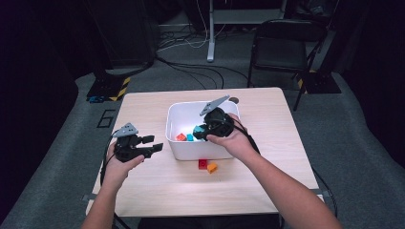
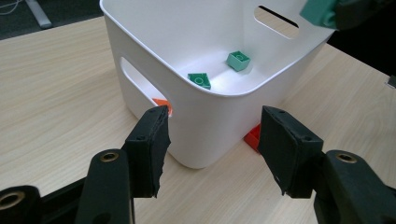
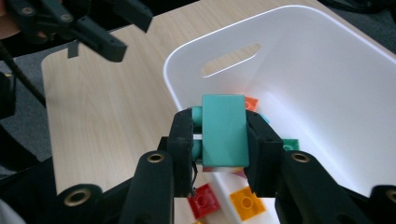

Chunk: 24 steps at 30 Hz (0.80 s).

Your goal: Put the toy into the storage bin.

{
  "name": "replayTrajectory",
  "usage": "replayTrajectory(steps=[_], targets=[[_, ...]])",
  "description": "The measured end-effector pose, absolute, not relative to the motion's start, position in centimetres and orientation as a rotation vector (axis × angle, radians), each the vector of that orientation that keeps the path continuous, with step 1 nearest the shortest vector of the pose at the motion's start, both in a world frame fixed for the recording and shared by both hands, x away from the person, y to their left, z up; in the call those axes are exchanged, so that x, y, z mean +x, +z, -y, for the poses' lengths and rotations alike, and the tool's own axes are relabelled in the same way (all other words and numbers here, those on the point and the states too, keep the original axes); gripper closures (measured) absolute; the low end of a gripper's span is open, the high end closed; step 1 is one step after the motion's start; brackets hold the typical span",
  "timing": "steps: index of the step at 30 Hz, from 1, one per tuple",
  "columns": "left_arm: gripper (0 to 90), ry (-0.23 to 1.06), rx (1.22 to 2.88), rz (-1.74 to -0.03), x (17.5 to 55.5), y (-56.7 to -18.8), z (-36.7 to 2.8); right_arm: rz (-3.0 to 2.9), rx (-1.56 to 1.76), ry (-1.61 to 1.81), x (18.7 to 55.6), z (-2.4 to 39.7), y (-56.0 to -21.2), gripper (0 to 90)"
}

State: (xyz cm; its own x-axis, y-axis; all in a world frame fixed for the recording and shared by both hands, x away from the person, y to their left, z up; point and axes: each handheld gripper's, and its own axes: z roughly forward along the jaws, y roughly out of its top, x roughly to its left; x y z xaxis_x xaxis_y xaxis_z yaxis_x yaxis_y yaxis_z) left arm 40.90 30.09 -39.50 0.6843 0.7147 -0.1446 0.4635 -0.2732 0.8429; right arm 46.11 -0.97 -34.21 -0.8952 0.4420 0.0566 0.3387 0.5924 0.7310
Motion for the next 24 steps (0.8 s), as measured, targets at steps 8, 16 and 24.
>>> replayTrajectory(steps=[8, 16, 24], targets=[[42.9, 0.323, 1.925, -0.917, 41.0, -39.6, -30.1, -2.667, 0.741, 1.179, 49.4, 1.2, -34.2, 67.0], [42.9, 0.317, 1.923, -0.921, 41.0, -39.7, -30.1, -2.633, 0.777, 1.14, 52.7, 0.8, -35.1, 67.0], [42.9, 0.309, 1.923, -0.919, 41.1, -39.8, -30.1, -2.624, 0.867, 1.1, 55.5, 0.4, -37.1, 67.0]])
